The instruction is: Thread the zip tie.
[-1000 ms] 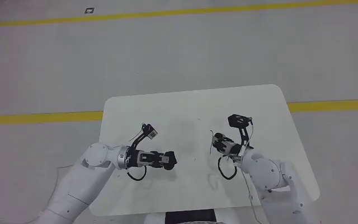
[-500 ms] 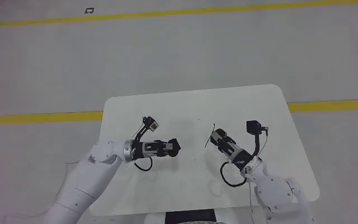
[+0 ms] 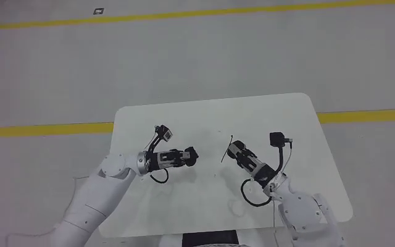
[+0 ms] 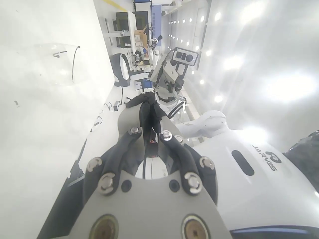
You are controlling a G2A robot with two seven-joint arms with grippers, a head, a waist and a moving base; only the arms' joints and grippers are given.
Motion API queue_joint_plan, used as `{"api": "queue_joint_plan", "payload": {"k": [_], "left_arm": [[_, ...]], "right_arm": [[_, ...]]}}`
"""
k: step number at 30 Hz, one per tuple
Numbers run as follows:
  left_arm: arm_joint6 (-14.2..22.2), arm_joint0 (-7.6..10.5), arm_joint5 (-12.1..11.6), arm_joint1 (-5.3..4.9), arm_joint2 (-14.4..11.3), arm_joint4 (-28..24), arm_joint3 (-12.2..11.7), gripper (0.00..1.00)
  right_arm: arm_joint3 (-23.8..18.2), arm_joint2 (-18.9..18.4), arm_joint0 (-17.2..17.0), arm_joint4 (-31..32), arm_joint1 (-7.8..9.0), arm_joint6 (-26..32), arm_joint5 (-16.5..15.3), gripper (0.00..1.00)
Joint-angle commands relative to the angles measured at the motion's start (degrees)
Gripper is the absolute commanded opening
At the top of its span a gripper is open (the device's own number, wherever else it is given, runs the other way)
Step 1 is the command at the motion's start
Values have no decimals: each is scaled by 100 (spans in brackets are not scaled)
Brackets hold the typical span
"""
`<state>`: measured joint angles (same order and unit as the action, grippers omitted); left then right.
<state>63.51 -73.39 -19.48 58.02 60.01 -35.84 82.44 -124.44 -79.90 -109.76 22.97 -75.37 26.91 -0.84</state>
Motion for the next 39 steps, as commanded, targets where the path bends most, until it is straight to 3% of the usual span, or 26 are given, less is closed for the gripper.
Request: {"api": "queue_joint_plan", "payload": {"k": [1,4,8,14,21,23,36,39], "left_arm": [[0,0,0,0,0,0,0,0],[-45,-4,6,2,0,-3,2,0],[-430,-76,0,53,-139,-48,67,0],[-764,-118,0,162,-261,15,125,0],[-857,-259,0,279,-204,63,279,0],[-743,-300,0,308,-209,57,315,0],[-743,-300,0,308,-209,57,315,0],[-743,-300,0,308,-209,57,315,0]], "right_arm": [[0,0,0,0,0,0,0,0],[-2,5,9,-23,-2,-24,-5,0],[21,141,15,-122,-27,-690,-206,0],[93,514,-245,433,-40,-1634,-655,0],[258,920,-535,1223,-44,-2575,-1065,0],[300,1034,-578,1352,-38,-2661,-1196,0],[305,1041,-551,1360,-39,-2686,-1199,0],[391,1173,-496,1822,-50,-3146,-1206,0]]}}
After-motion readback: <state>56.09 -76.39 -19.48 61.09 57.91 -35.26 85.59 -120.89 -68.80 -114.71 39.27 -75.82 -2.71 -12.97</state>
